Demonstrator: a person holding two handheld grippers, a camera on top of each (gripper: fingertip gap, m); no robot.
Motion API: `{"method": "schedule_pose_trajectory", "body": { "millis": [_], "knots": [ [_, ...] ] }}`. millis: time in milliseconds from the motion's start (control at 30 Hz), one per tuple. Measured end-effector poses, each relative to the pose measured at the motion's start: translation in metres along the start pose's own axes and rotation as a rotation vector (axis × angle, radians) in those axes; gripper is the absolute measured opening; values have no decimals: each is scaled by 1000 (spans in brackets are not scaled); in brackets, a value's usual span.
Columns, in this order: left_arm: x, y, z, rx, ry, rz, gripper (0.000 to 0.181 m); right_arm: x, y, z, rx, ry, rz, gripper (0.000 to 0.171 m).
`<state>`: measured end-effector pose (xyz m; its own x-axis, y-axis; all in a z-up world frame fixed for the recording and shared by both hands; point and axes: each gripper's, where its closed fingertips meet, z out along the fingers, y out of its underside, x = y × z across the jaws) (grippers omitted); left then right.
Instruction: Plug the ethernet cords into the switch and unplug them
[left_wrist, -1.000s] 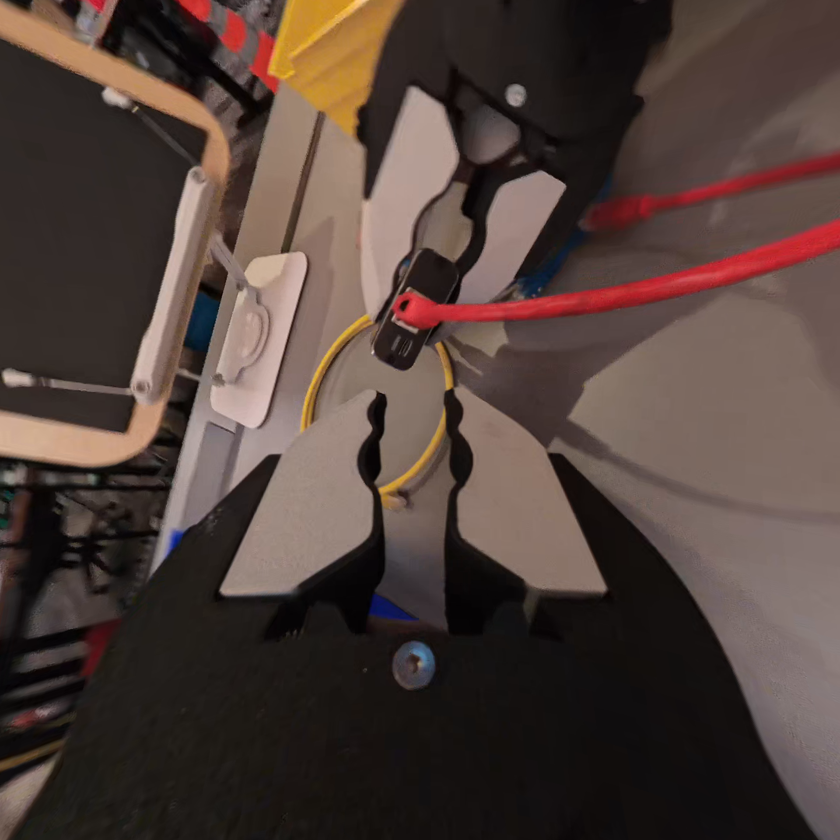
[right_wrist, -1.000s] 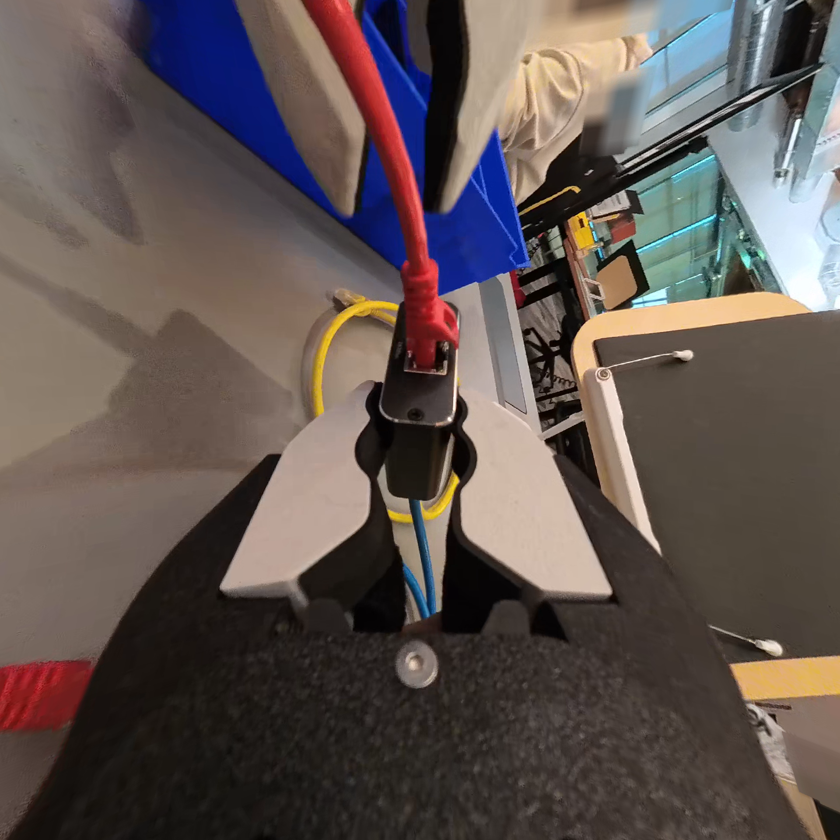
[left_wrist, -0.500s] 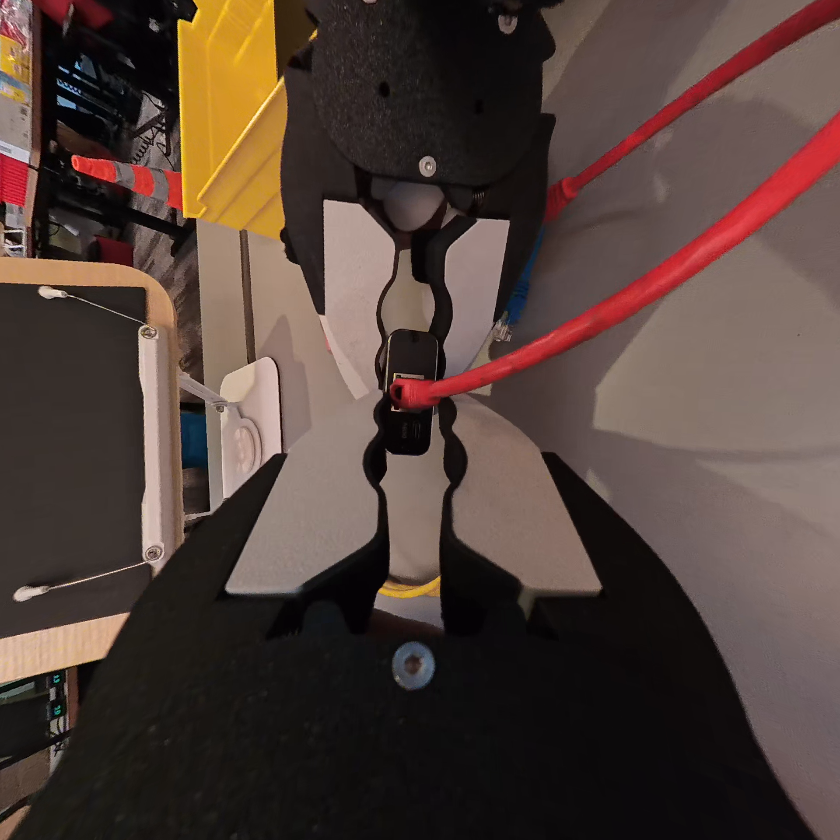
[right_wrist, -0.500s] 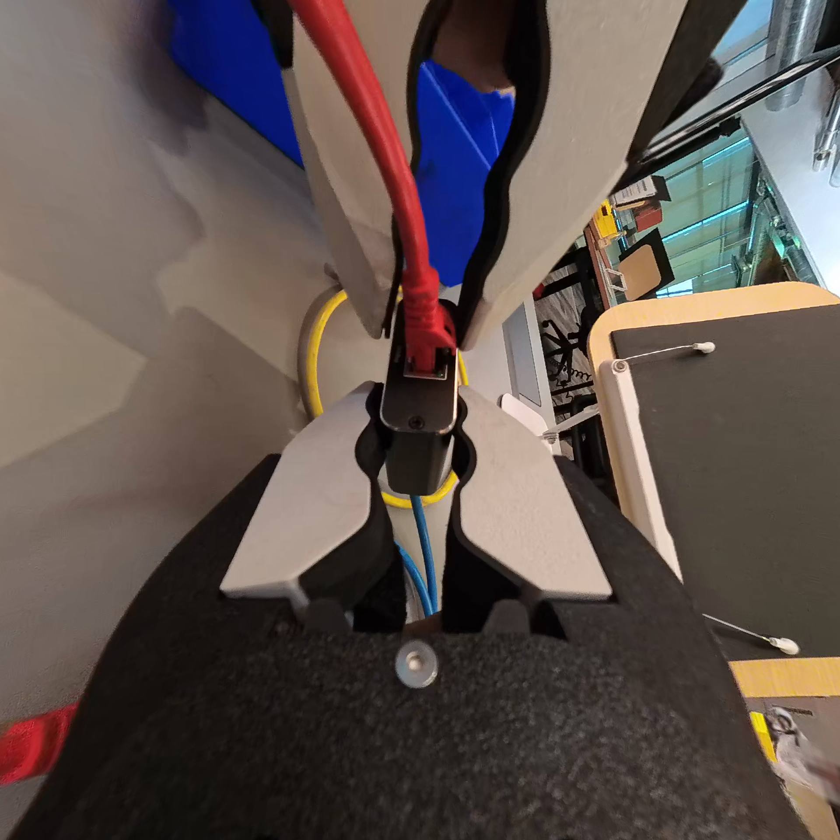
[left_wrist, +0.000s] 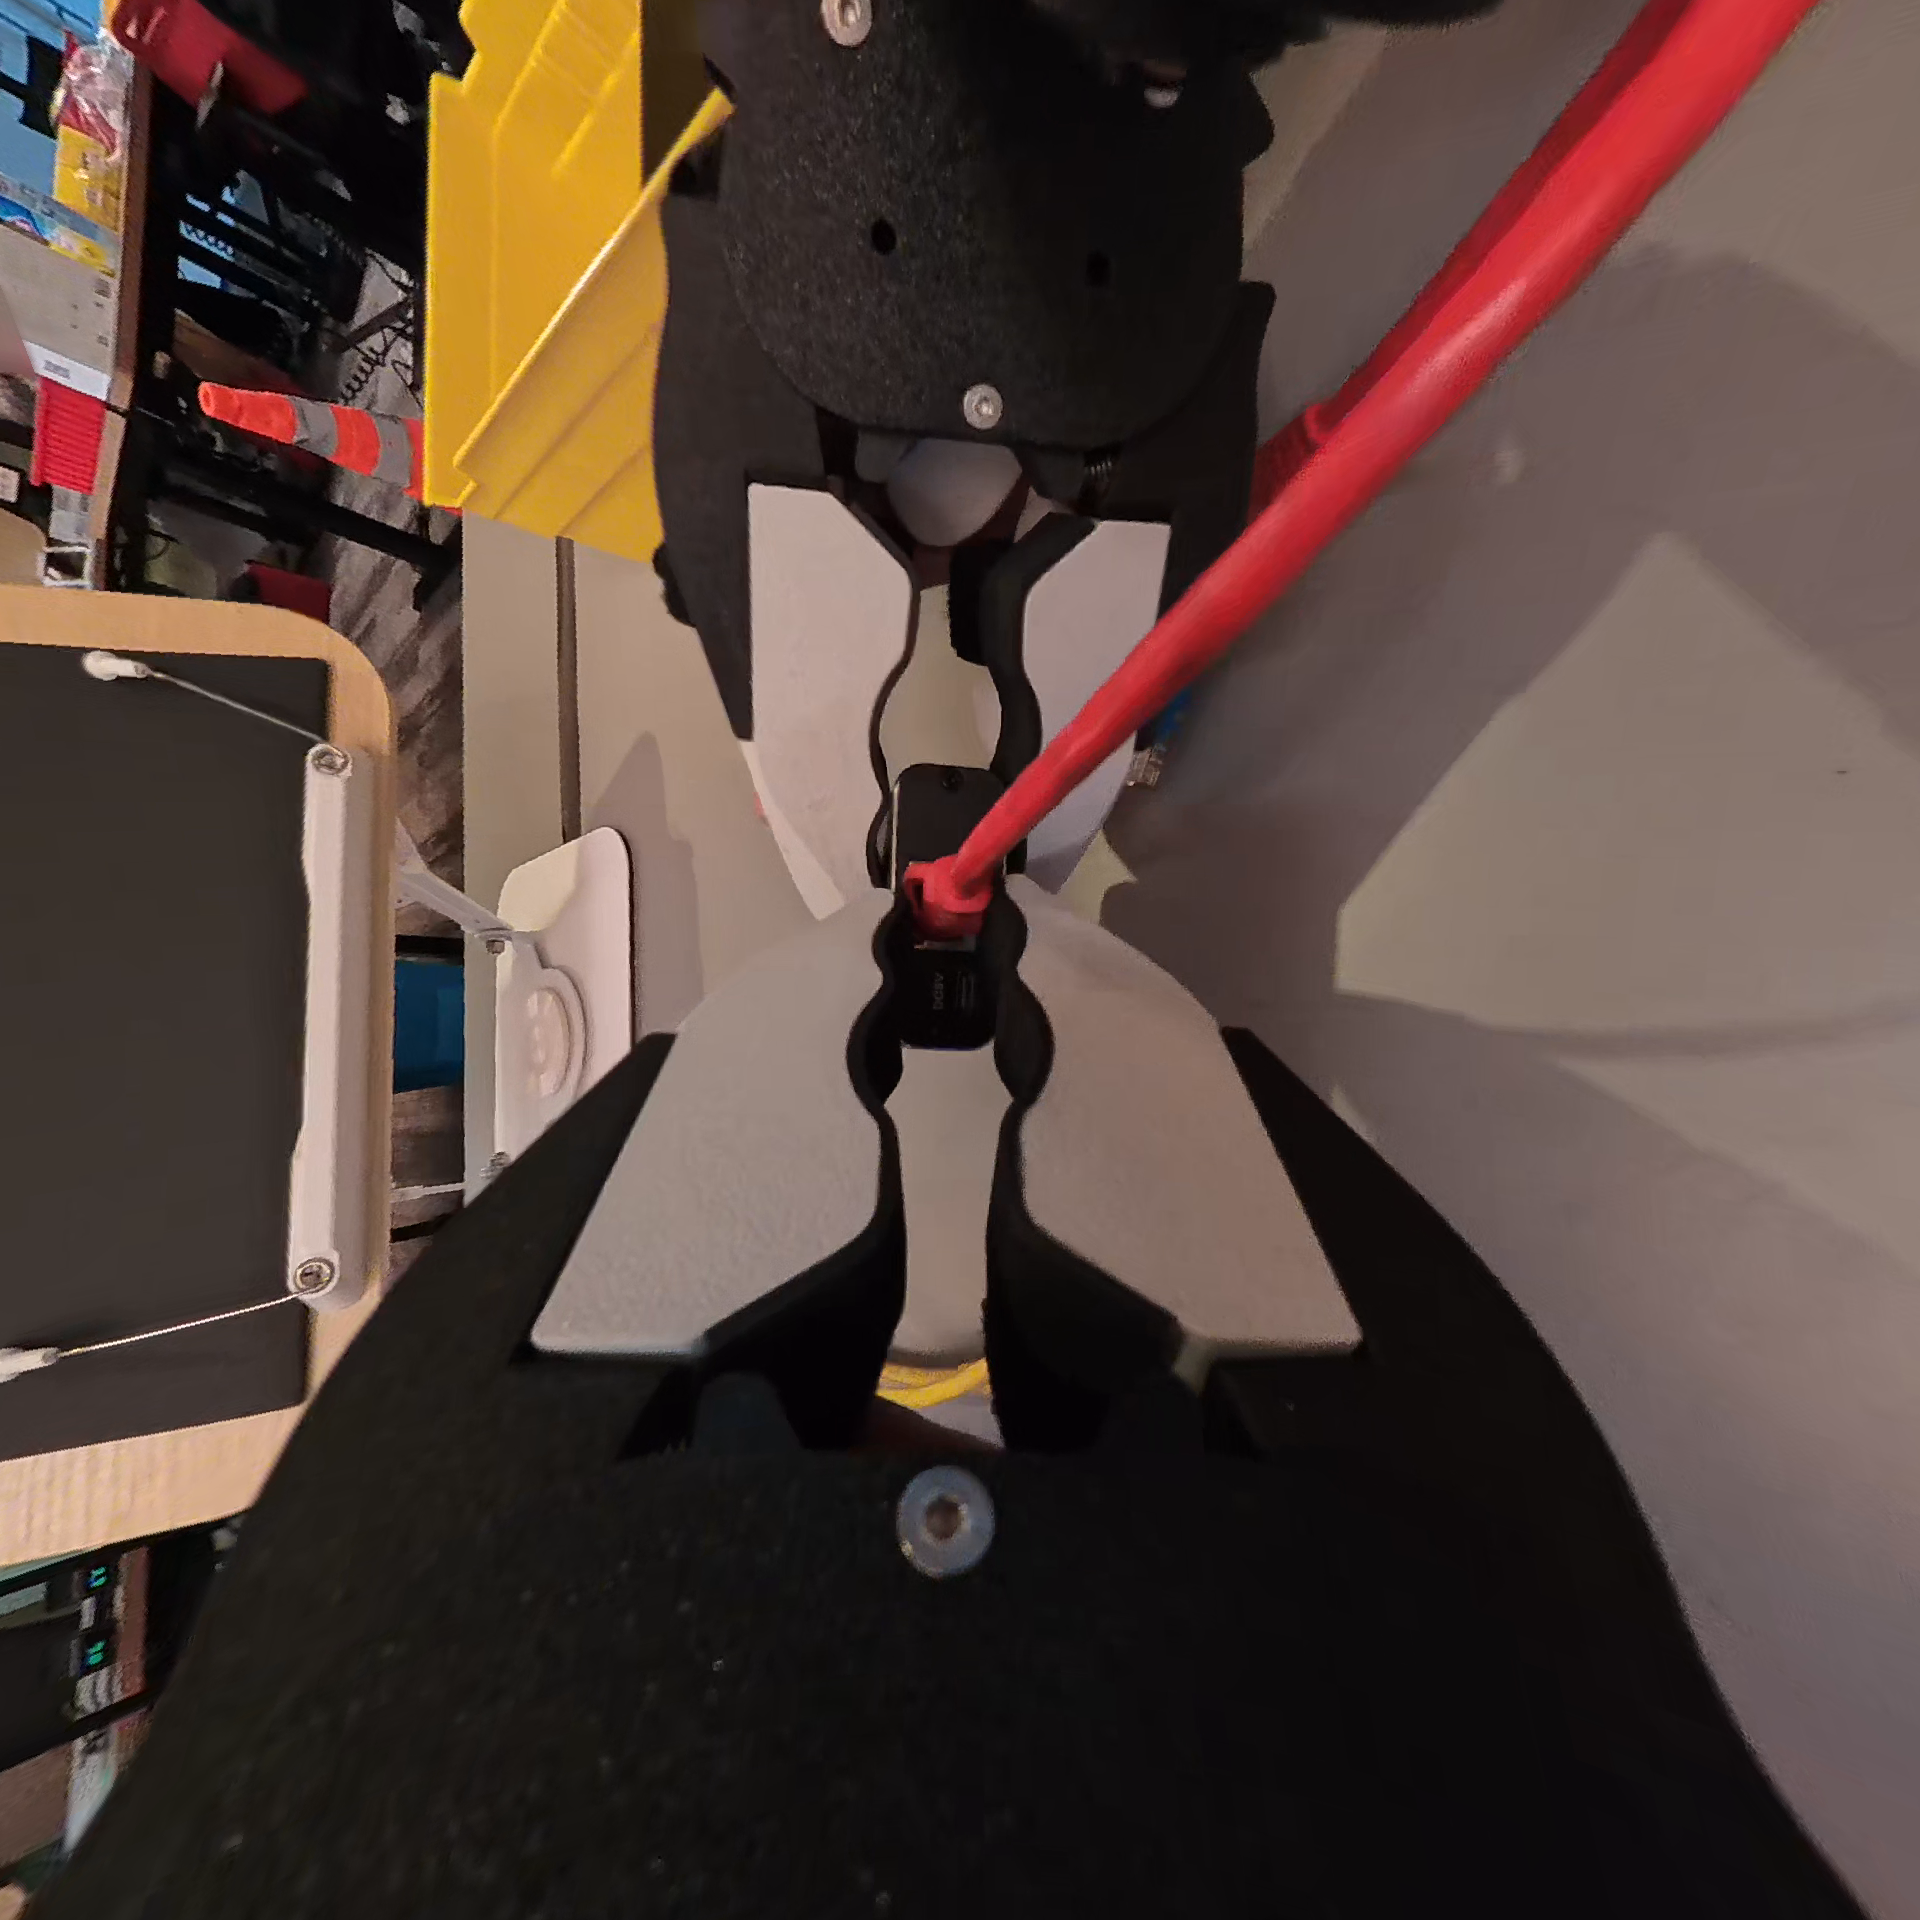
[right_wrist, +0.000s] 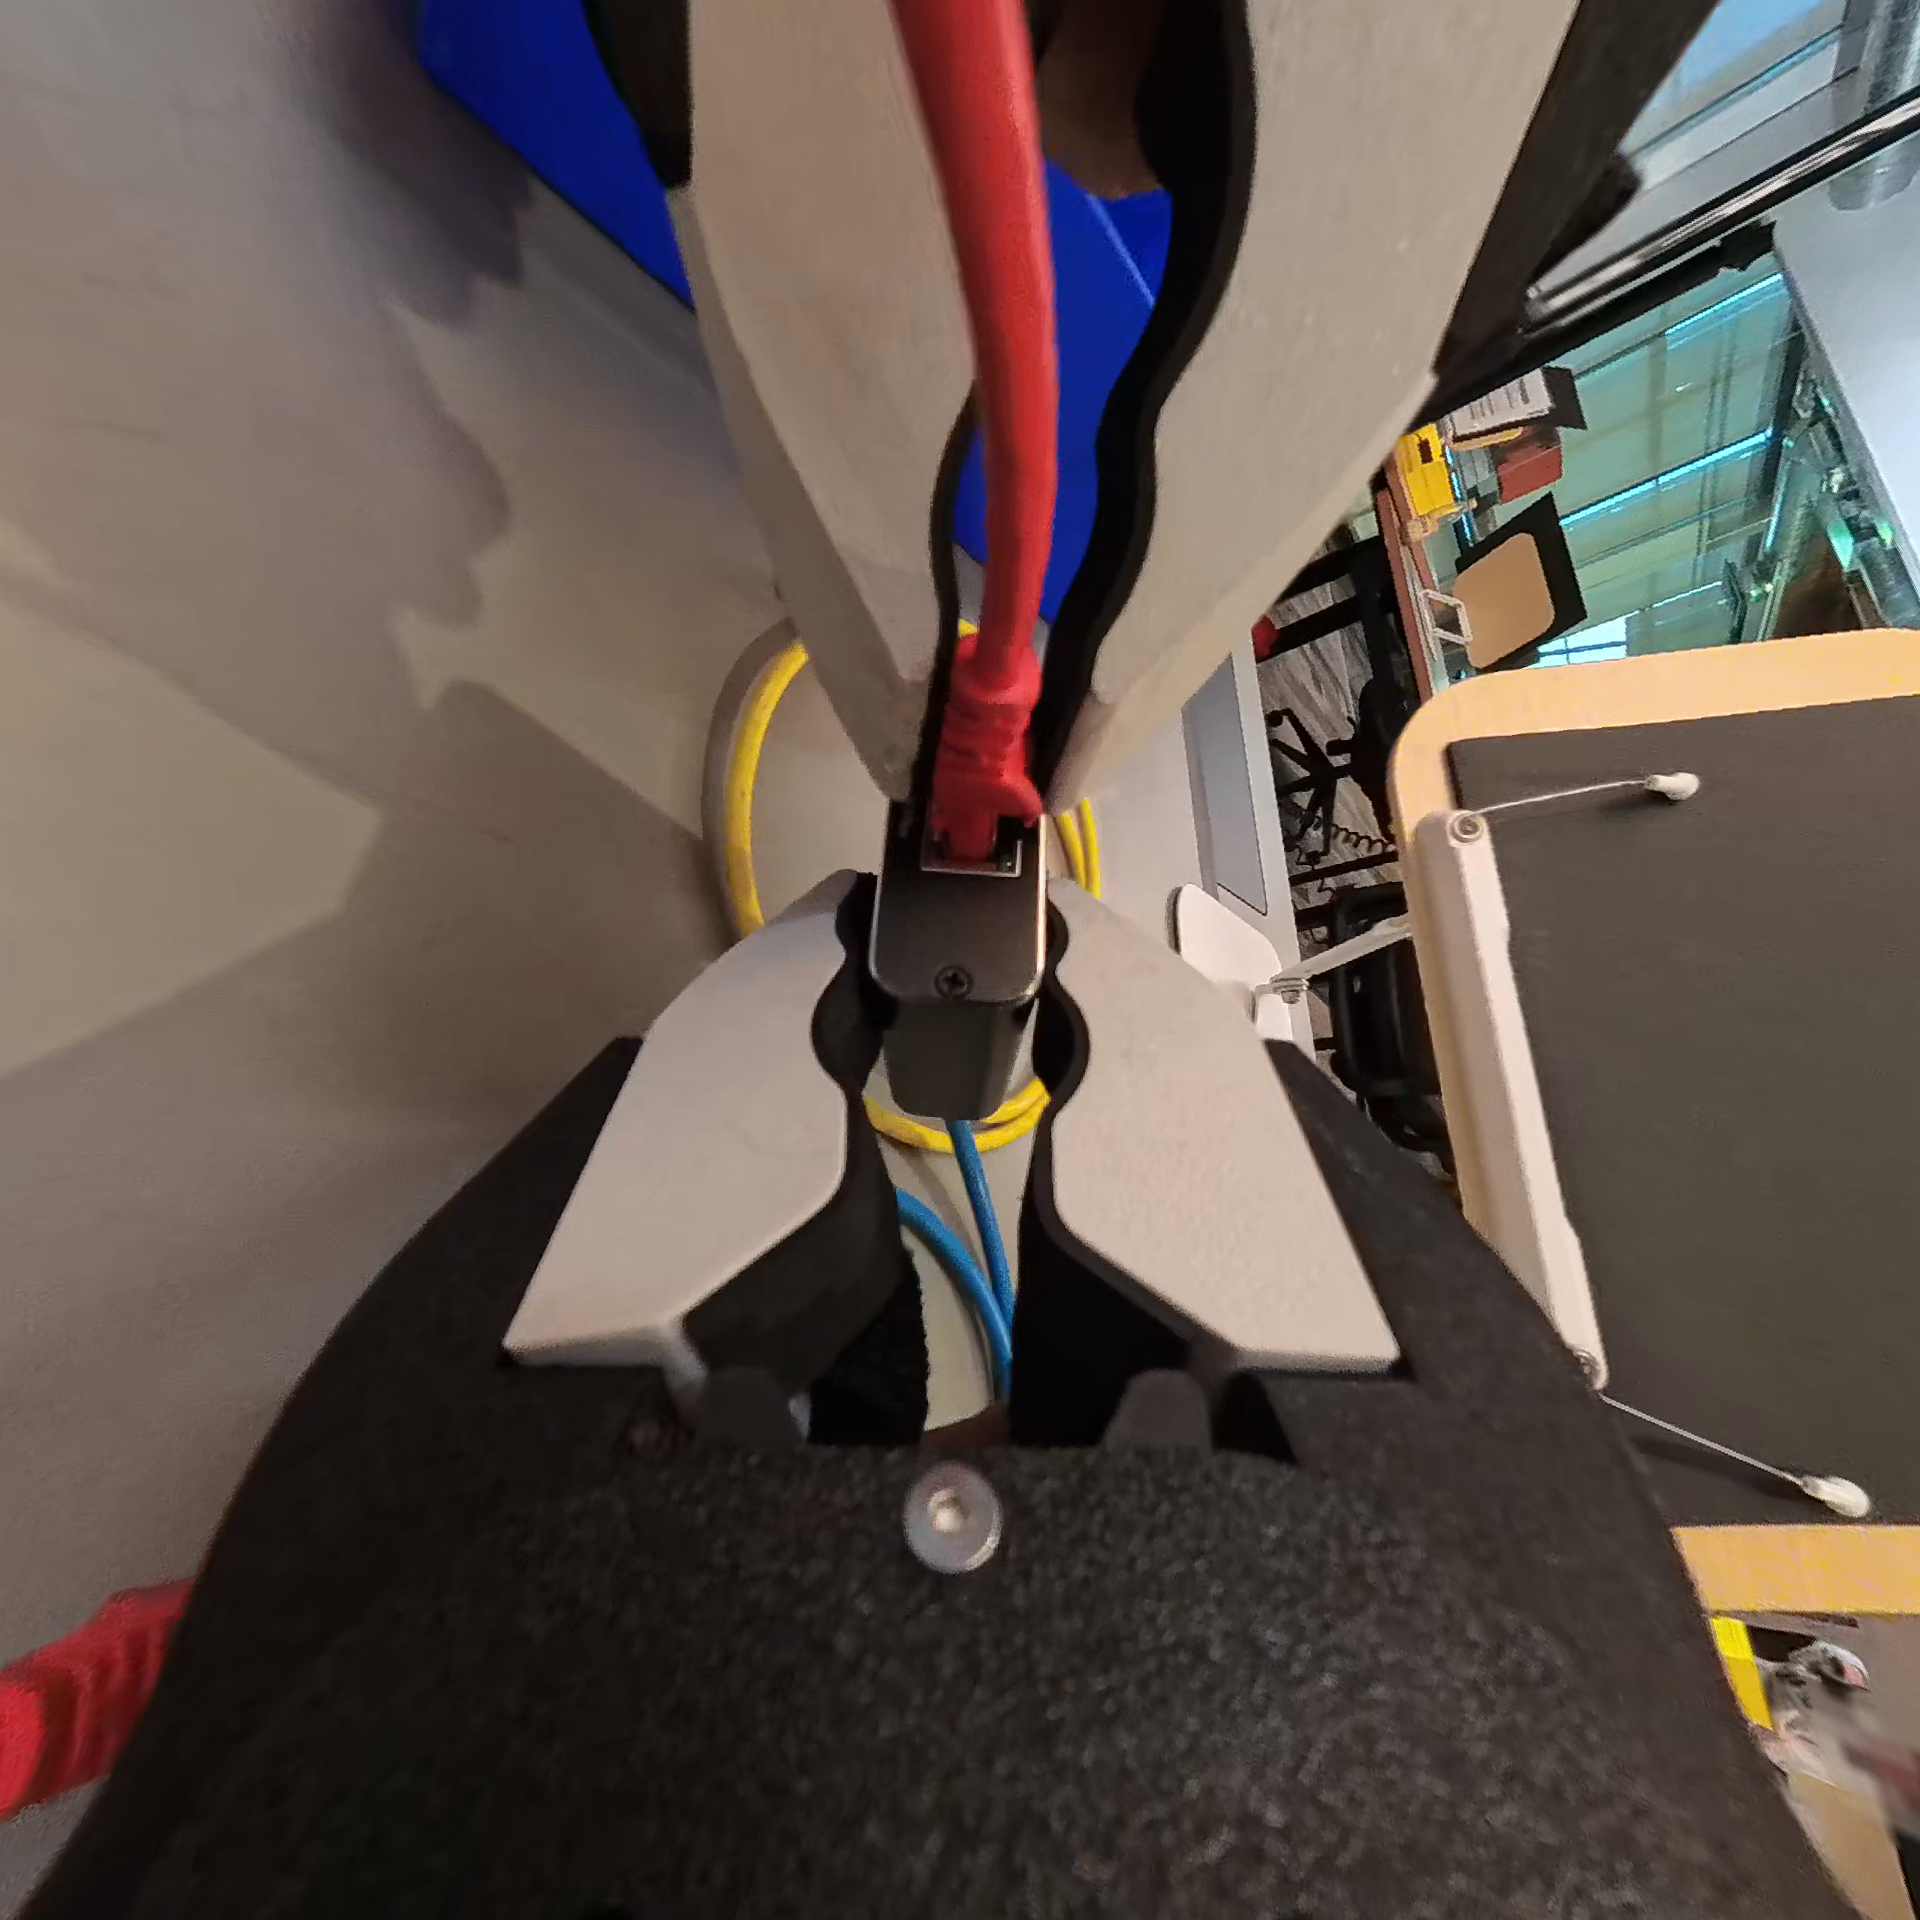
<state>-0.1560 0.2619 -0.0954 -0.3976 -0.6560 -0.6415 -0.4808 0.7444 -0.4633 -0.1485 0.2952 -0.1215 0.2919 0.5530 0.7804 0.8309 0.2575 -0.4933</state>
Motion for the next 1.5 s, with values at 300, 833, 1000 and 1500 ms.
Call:
{"method": "schedule_pose_trajectory", "body": {
  "millis": [300,833,1000,1500],
  "knots": [
    [-1,1,2,15,19,-3,11,0,3,3,-7,12,12,26],
    [17,-5,-26,-103,-33,212,11,27,27,-6,-36,74,128,26],
    [18,-10,-37,-113,-119,158,11,16,27,2,-59,43,102,26],
    [96,34,-6,-427,-105,-63,21,14,15,0,-55,55,147,26]
  ]
}}
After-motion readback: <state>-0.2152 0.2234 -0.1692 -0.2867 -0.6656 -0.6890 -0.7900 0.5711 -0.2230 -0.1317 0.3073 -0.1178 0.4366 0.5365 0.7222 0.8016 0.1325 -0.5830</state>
